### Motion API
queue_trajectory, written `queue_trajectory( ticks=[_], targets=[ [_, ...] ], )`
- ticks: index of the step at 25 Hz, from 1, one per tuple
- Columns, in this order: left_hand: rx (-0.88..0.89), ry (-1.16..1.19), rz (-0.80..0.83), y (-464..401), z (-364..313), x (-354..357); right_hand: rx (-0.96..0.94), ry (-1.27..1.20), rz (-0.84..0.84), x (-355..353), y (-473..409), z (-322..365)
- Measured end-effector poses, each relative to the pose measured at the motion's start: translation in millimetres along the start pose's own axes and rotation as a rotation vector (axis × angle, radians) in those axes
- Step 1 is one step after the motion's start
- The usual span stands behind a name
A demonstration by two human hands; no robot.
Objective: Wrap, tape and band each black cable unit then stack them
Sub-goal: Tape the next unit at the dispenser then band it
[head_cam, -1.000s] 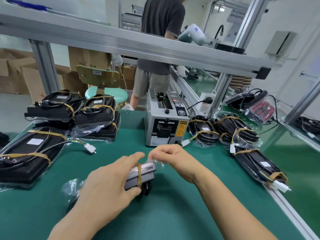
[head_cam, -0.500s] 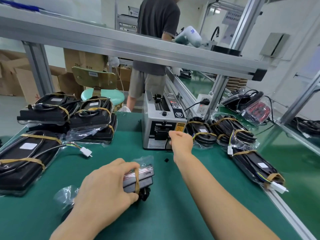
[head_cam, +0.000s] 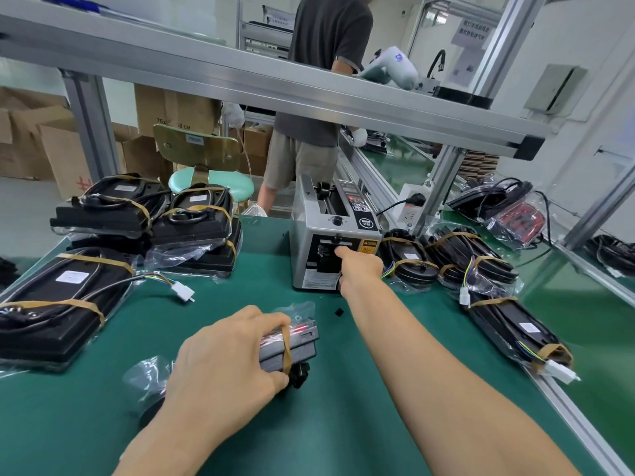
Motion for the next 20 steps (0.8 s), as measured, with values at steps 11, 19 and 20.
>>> queue_trajectory(
  ticks=[11,19,20],
  targets=[
    [-0.106,-0.060,-0.108,-5,-6,6,-0.252,0.130,0.639,-80,126,-23],
    [0.041,0.022,-0.159,2,-10,0,-0.372,0.332,0.681,-73,131,-15],
    [0.028,0.032,-0.167,2,-11,0,-0.381,0.354,0.681,-72,131,-15]
  ],
)
Point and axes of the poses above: each hand's wrist, its own y-axis away from the middle knuckle, its own x-axis out of the palm, z = x × y, the point moved 2 cm from there along -y, towards the middle knuckle, and after that the axes turned 2 degrees about -x, right-handed, at the moved point
